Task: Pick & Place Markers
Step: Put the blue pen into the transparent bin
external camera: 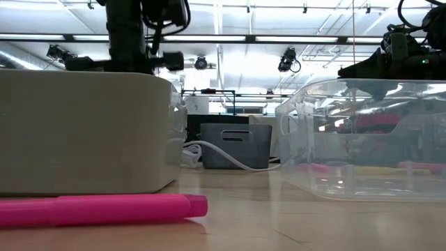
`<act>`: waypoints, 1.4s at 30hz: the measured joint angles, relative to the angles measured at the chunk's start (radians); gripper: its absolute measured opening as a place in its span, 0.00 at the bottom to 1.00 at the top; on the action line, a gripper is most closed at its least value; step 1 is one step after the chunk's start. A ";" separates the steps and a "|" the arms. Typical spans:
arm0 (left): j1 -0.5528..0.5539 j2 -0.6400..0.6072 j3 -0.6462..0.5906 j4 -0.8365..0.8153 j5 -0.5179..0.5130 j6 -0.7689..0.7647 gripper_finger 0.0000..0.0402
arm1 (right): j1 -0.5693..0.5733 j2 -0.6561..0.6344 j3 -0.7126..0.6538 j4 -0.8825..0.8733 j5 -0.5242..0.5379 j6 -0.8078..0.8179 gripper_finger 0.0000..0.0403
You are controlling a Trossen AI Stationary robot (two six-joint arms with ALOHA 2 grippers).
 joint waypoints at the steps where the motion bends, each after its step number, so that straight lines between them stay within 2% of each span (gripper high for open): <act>1: 0.000 -0.014 0.000 -0.001 0.001 0.031 0.07 | 0.000 0.000 0.000 0.000 0.000 0.000 0.40; 5: 0.000 -0.057 0.001 -0.002 0.021 0.168 0.07 | 0.000 0.000 0.000 0.000 0.000 0.000 0.40; 12: 0.000 -0.104 0.002 -0.005 0.130 0.498 0.07 | 0.000 0.000 0.000 0.000 0.000 0.000 0.40; 29: -0.001 -0.118 0.002 -0.017 0.362 1.209 0.07 | 0.000 0.000 0.000 0.000 0.000 0.000 0.40; 42: -0.001 -0.118 0.002 -0.125 0.408 1.546 0.07 | 0.000 0.000 0.000 0.000 0.000 0.000 0.40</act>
